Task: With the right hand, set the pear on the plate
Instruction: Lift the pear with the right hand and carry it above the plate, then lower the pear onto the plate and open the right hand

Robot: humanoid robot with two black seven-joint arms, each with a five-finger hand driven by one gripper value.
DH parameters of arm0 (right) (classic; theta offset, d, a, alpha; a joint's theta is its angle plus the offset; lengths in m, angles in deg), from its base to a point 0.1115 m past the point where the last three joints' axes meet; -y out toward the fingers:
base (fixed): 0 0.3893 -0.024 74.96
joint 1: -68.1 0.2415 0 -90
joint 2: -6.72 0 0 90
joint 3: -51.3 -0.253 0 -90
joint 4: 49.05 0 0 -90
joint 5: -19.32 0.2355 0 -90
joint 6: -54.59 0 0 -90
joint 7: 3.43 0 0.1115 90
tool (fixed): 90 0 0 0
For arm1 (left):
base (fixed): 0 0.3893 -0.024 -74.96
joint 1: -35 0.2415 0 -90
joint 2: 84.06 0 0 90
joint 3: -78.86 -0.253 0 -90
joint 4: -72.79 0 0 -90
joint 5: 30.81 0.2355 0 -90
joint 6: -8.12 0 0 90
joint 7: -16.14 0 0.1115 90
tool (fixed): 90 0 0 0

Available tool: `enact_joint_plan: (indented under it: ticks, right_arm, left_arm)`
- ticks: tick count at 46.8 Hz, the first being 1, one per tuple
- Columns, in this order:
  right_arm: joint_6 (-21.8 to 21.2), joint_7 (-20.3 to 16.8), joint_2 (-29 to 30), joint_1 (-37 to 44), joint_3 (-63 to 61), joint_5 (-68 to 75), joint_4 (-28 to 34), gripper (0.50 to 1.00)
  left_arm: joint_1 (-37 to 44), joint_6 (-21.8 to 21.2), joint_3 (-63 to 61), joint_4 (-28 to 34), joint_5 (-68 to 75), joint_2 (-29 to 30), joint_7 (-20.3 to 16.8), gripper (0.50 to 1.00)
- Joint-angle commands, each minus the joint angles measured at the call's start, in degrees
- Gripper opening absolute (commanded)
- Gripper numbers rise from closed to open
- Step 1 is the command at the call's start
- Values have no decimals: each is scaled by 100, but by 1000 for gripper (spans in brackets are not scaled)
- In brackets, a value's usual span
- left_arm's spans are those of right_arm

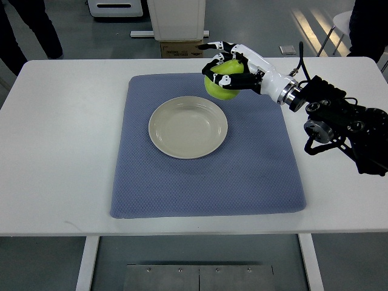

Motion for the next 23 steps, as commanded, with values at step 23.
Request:
enact_joint_plan:
  ticks: [23]
  right_arm:
    - [88, 0, 1033, 36, 159, -97, -838, 500]
  left_arm:
    - [0, 2, 1, 1, 0, 0, 0, 1000]
